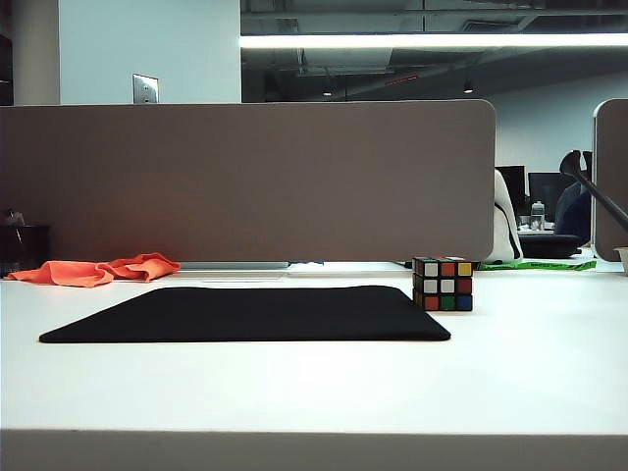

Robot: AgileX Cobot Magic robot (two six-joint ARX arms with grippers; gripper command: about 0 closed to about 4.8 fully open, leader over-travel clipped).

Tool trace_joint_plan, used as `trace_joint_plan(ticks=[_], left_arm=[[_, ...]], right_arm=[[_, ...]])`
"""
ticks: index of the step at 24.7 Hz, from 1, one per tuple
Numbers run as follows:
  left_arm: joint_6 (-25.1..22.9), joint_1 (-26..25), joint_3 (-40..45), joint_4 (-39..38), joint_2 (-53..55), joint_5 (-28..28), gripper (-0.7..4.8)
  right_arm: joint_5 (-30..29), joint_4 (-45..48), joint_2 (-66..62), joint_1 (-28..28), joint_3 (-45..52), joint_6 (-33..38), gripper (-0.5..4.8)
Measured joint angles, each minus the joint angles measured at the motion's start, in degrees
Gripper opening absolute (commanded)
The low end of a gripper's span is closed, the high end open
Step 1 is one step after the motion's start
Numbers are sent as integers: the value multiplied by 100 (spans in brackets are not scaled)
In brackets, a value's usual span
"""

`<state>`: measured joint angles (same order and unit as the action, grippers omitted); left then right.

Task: Pick up the cube on the right side of the mouse pad, then place it in the center of the mouse pad.

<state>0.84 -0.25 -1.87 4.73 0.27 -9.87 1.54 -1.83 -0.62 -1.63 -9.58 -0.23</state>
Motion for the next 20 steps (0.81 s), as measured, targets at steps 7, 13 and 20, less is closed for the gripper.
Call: trace_joint_plan(ticks=[7, 13, 20], left_arm=[[-109, 0, -409, -748, 17, -905, -6], [-120, 0, -656, -1246, 24, -1054, -6], [-101, 175, -925, -1543, 66, -1049, -6]], right_arm=[[-26, -673, -1469, 140, -1143, 0, -6], [-114, -686, -3099, 695, -2249, 0, -6], [1073, -629, -5582, 2177, -3696, 13, -5]])
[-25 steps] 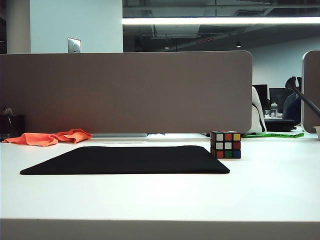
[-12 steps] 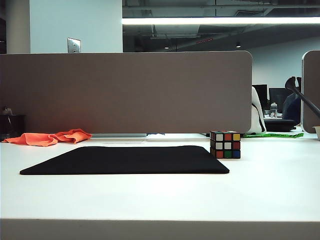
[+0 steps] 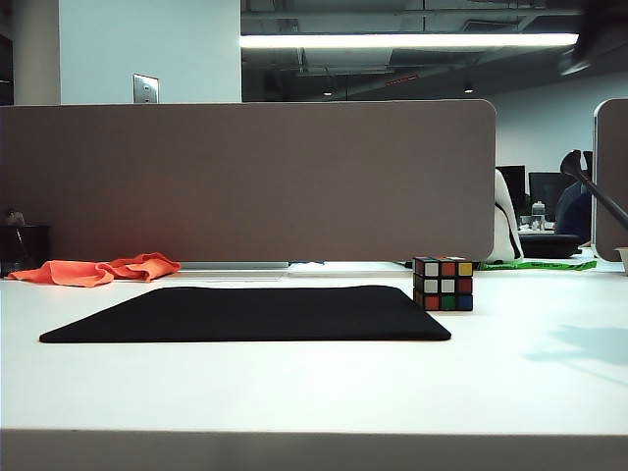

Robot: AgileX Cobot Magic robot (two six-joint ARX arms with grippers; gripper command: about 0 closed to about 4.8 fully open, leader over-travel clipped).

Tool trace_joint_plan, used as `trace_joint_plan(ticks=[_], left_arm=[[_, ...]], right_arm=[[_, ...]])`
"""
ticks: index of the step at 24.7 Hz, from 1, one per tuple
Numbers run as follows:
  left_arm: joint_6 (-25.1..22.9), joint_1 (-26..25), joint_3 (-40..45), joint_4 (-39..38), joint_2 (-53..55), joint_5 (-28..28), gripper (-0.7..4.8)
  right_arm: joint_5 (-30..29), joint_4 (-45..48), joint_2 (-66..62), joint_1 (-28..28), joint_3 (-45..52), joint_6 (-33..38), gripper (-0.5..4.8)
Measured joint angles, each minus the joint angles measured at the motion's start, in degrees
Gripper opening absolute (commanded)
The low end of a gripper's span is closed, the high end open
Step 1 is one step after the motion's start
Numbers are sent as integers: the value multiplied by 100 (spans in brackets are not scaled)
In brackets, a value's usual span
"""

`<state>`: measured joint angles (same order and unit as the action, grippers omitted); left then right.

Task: Pick up the cube on the right side of the mouse pad, then place it in the center of the mouse pad.

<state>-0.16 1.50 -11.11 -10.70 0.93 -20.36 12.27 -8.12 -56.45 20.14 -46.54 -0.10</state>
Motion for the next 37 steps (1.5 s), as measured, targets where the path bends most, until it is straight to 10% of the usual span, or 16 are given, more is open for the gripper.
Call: trace_joint_plan(ticks=[15, 21, 25, 37], left_arm=[[9, 37, -1191, 678, 2920, 20, -6], [-153, 293, -1777, 927, 3965, 39, -6], [-166, 728, -1963, 1307, 4551, 39, -6], [-284, 988, -1978, 1526, 4754, 605, -6]], right_arm=[[1001, 2227, -2957, 232, -710, 822, 1], [999, 1829, -3510, 227, -1215, 1008, 119], [887, 1172, -4002, 214, -1991, 1078, 380], [295, 590, -5504, 4, -3318, 1331, 476]])
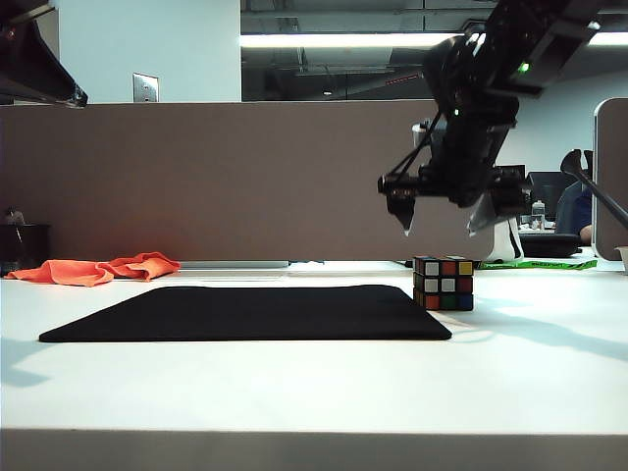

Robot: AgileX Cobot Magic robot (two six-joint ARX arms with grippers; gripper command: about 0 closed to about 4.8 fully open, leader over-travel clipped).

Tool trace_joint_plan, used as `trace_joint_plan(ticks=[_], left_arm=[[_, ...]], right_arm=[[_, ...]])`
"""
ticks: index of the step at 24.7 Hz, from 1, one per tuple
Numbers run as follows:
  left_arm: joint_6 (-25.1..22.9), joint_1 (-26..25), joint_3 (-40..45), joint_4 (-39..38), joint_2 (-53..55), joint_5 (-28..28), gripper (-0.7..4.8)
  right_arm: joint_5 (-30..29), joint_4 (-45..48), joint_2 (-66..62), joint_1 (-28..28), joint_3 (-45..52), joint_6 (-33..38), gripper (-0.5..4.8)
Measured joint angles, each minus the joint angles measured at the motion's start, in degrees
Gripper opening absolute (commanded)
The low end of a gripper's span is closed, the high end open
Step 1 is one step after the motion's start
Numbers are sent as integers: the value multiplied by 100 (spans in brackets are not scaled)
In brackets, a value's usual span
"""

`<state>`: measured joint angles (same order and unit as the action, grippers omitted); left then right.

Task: Pick up the cube on the right side of the mouse pad, then place it in the center of the mouse pad.

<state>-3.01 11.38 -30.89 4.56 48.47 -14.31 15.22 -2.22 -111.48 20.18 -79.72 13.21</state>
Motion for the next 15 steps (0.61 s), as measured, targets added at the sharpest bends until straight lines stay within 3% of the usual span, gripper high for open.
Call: trace_joint_plan(ticks=[15], left_arm=[[2, 2, 0, 48, 0, -170, -6]], right_arm=[[-116, -240, -328, -179, -96, 28, 479]])
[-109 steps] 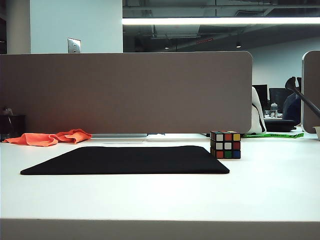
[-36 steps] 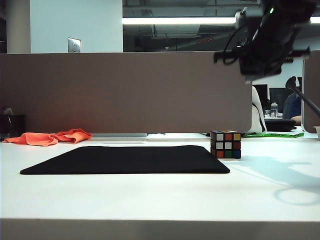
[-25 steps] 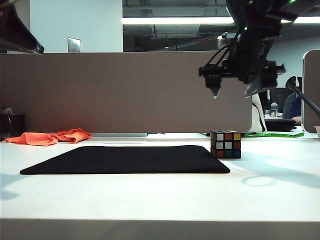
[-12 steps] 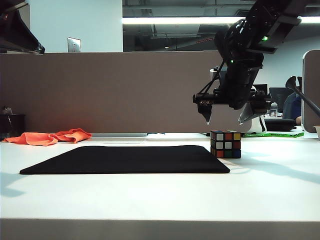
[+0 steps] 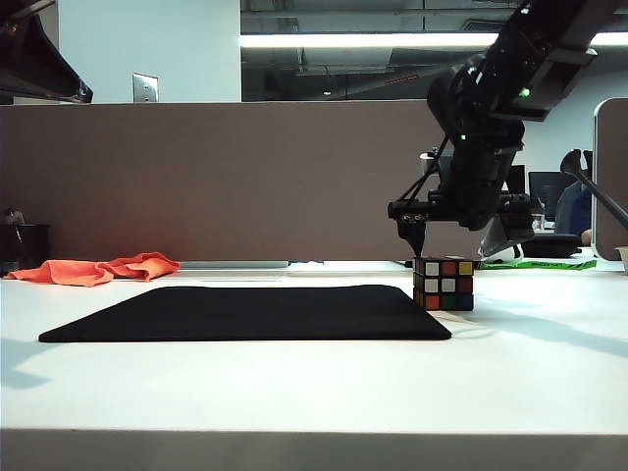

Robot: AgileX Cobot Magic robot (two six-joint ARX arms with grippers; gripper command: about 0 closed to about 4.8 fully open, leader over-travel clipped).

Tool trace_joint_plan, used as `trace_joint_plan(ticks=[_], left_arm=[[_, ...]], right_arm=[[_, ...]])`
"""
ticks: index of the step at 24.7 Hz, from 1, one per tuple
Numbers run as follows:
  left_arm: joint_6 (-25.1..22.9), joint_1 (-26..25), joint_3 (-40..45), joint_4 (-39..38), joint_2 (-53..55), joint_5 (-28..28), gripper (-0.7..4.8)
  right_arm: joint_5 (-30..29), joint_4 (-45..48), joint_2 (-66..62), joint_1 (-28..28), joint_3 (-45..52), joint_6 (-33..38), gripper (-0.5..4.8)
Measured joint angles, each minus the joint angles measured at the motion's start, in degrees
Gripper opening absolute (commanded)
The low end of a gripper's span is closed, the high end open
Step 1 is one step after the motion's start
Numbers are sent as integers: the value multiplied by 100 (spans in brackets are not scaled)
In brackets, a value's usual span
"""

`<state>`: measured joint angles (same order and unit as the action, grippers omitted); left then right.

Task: Pick up the cube on the right side of the mouse pad, then place it in the center of the mouse pad.

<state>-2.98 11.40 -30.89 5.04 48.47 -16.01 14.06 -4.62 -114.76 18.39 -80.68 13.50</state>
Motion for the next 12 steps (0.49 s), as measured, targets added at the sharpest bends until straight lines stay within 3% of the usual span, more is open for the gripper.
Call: trace_joint_plan(ticks=[12], left_arm=[[0, 0, 0, 13, 0, -2, -6]], right_arm=[[-271, -313, -203, 20, -55, 17, 479]])
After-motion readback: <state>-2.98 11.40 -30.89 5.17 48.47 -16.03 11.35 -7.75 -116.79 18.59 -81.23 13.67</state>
